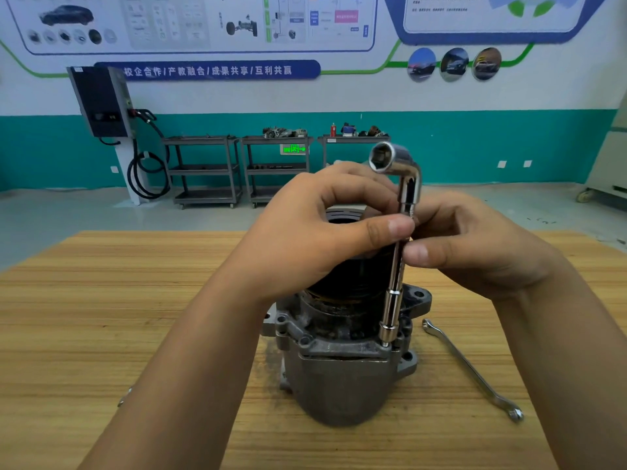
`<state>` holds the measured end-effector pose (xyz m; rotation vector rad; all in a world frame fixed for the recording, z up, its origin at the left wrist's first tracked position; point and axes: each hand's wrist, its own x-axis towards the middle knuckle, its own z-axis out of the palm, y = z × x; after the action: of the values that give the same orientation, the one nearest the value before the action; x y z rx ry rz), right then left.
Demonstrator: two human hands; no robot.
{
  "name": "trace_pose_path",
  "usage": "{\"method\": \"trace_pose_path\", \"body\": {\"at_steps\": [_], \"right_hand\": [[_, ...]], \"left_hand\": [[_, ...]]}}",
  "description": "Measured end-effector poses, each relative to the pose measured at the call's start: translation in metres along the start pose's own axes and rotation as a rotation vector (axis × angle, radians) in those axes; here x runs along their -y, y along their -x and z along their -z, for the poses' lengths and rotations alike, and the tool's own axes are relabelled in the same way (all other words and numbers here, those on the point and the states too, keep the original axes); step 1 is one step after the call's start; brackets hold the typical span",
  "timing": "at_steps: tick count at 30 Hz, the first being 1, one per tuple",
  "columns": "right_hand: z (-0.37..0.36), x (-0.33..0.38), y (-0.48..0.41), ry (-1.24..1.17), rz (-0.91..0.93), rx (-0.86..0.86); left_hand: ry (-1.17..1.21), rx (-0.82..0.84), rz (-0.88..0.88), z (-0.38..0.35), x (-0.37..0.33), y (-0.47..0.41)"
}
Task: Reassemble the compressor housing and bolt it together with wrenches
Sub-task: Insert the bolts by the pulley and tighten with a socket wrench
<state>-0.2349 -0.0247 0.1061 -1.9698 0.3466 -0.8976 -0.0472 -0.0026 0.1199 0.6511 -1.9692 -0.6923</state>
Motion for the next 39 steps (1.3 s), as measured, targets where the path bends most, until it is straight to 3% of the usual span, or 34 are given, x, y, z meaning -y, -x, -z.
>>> {"method": "trace_pose_path", "body": {"at_steps": [12,23,39], "right_hand": [[0.0008,-0.0018,-0.0021,0.013,-0.017,-0.016],[-0.0032,0.0014,-0.0034,0.064,-0.043,-0.044],[0.0010,-0.0036,-0.0025,0.030,-0.008,-0.016]], "left_hand": [[-0.030,0.043,-0.031,0.0010,-0.0014,0.0005],[-0.078,-0.039,-0.008,-0.0038,-0.0041,0.0000],[-0.073,0.031,-0.009,-0.0002,-0.0047,0.0015]]}}
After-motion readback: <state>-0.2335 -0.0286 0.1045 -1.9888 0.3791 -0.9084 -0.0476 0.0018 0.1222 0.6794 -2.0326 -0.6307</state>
